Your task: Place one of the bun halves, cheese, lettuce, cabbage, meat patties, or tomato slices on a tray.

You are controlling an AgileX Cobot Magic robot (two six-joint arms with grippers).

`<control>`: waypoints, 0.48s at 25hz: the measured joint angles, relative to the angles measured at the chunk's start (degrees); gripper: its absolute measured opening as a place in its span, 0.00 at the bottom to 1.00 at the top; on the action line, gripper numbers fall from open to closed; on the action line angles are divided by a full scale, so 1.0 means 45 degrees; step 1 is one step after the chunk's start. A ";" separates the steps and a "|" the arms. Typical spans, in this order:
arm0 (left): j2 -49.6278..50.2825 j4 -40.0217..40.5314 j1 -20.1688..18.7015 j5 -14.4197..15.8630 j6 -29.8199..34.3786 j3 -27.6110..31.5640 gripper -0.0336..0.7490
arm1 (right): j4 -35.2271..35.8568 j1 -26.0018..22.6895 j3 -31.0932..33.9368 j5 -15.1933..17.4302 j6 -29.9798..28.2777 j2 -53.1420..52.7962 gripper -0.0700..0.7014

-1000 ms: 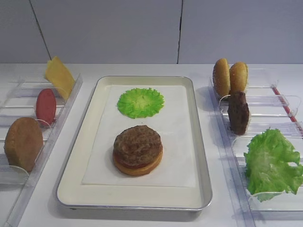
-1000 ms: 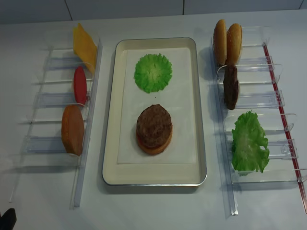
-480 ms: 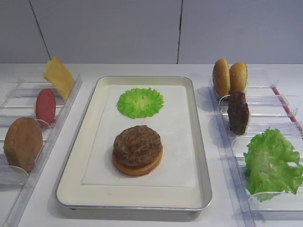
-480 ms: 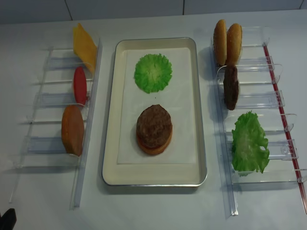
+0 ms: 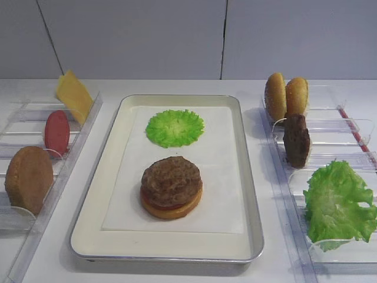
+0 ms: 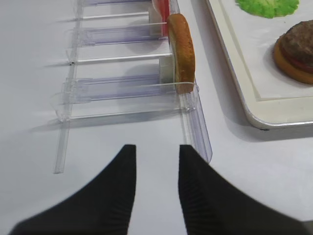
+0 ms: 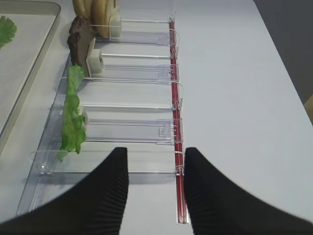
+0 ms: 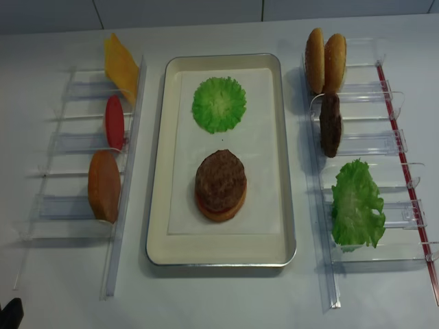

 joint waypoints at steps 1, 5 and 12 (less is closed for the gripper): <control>0.0000 0.0000 0.0000 0.0000 0.0000 0.0000 0.30 | 0.0000 0.0000 0.0000 0.0000 0.0000 0.0000 0.48; 0.0000 0.0000 0.0000 0.0000 0.0000 0.0000 0.30 | 0.0000 0.0000 0.0000 0.0000 0.0000 0.0000 0.48; 0.0000 0.0000 0.0000 0.0000 0.0000 0.0000 0.30 | 0.0000 0.0000 0.0000 0.0000 0.0000 0.0000 0.48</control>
